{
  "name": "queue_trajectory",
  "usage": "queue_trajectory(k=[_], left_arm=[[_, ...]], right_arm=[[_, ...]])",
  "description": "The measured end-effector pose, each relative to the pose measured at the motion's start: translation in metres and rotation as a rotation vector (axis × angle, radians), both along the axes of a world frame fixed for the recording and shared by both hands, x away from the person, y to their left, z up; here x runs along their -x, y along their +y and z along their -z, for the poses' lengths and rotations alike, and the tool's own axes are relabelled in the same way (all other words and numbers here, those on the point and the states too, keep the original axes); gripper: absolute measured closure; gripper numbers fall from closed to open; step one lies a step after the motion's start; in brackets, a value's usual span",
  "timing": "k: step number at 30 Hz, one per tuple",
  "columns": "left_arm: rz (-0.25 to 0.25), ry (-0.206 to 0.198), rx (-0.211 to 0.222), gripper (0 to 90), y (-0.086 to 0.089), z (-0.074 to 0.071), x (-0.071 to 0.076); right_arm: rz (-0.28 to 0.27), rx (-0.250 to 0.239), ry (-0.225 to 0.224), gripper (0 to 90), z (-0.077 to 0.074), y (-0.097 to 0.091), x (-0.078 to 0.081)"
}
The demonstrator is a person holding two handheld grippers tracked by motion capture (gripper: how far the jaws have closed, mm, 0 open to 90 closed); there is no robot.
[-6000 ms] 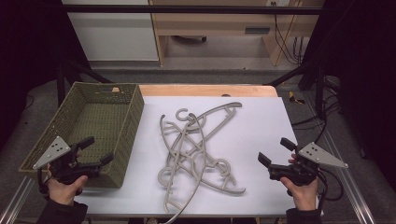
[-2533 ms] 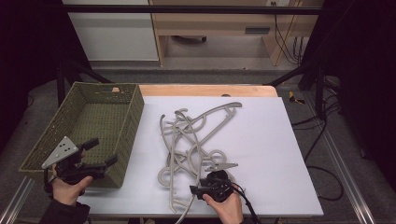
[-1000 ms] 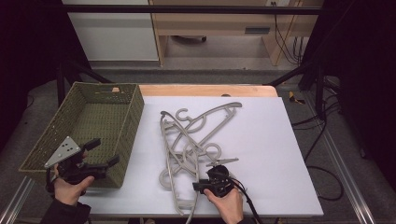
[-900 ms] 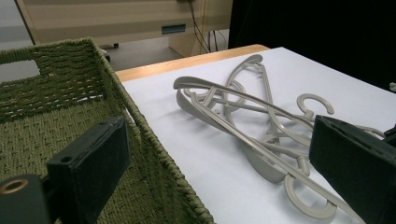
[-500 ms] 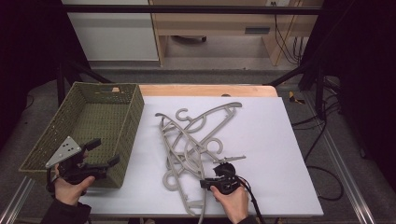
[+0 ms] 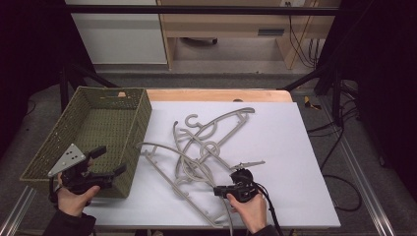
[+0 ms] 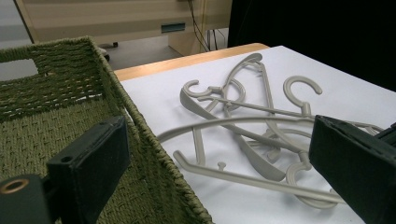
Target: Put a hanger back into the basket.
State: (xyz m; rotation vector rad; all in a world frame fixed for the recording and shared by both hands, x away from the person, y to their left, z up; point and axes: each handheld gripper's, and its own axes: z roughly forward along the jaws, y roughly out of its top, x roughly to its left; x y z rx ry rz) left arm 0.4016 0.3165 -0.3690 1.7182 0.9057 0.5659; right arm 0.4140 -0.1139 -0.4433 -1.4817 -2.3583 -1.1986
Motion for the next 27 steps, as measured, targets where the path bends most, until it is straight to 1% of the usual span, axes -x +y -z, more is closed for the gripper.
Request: queue_trajectory(k=[4, 7, 8, 10, 11, 12, 13, 15, 16, 17, 18, 19, 20, 21, 22, 24, 27], left_arm=[[0.007, 0.0, -0.007, 4.9, -0.002, -0.001, 0.001], [0.015, -0.005, -0.005, 4.9, -0.003, -0.003, 0.002], [0.019, -0.006, -0.011, 4.9, -0.004, -0.004, 0.002], [0.027, -0.009, -0.01, 4.9, -0.007, -0.006, 0.003], [0.032, -0.005, -0.007, 4.9, -0.009, -0.006, 0.003], [0.037, -0.006, -0.009, 4.9, -0.01, -0.007, 0.003], [0.043, -0.007, -0.015, 4.9, -0.012, -0.008, 0.004], [0.055, -0.005, -0.022, 4.9, -0.016, -0.01, 0.004], [0.062, -0.004, -0.03, 4.9, -0.018, -0.011, 0.003], [0.062, -0.004, -0.03, 4.8, -0.018, -0.011, 0.003], [0.071, -0.007, -0.045, 4.8, -0.022, -0.014, 0.003], [0.078, -0.007, -0.051, 4.8, -0.025, -0.015, 0.002], [0.087, -0.005, -0.061, 4.8, -0.027, -0.017, 0.002], [0.094, -0.002, -0.071, 4.6, -0.029, -0.018, 0.001], [0.102, -0.002, -0.083, 4.5, -0.032, -0.02, 0.0], [0.121, -0.002, -0.099, 4.5, -0.037, -0.024, -0.002], [0.151, 0.003, -0.13, 4.3, -0.046, -0.029, -0.008]], right_arm=[[-0.015, -0.021, -0.041, 82.5, -0.011, -0.009, -0.001], [-0.039, -0.02, -0.084, 82.5, -0.022, -0.018, -0.003], [-0.048, -0.016, -0.094, 82.5, -0.026, -0.021, -0.004], [-0.057, -0.004, -0.124, 82.4, -0.032, -0.026, -0.006], [-0.064, 0.003, -0.14, 82.5, -0.034, -0.029, -0.007], [-0.068, 0.008, -0.15, 82.5, -0.037, -0.031, -0.009], [-0.079, 0.015, -0.169, 82.4, -0.039, -0.033, -0.011], [-0.09, 0.019, -0.182, 82.5, -0.045, -0.036, -0.014], [-0.106, 0.022, -0.212, 82.4, -0.047, -0.039, -0.016], [-0.106, 0.022, -0.212, 82.4, -0.047, -0.039, -0.016], [-0.127, 0.021, -0.233, 82.4, -0.053, -0.043, -0.02], [-0.136, 0.017, -0.243, 82.5, -0.055, -0.044, -0.022], [-0.147, 0.022, -0.252, 82.5, -0.058, -0.046, -0.023], [-0.166, 0.022, -0.265, 82.4, -0.059, -0.047, -0.025], [-0.181, 0.02, -0.269, 82.5, -0.061, -0.048, -0.027], [-0.217, 0.03, -0.284, 82.5, -0.064, -0.049, -0.029], [-0.265, 0.05, -0.289, 82.4, -0.068, -0.05, -0.032]])
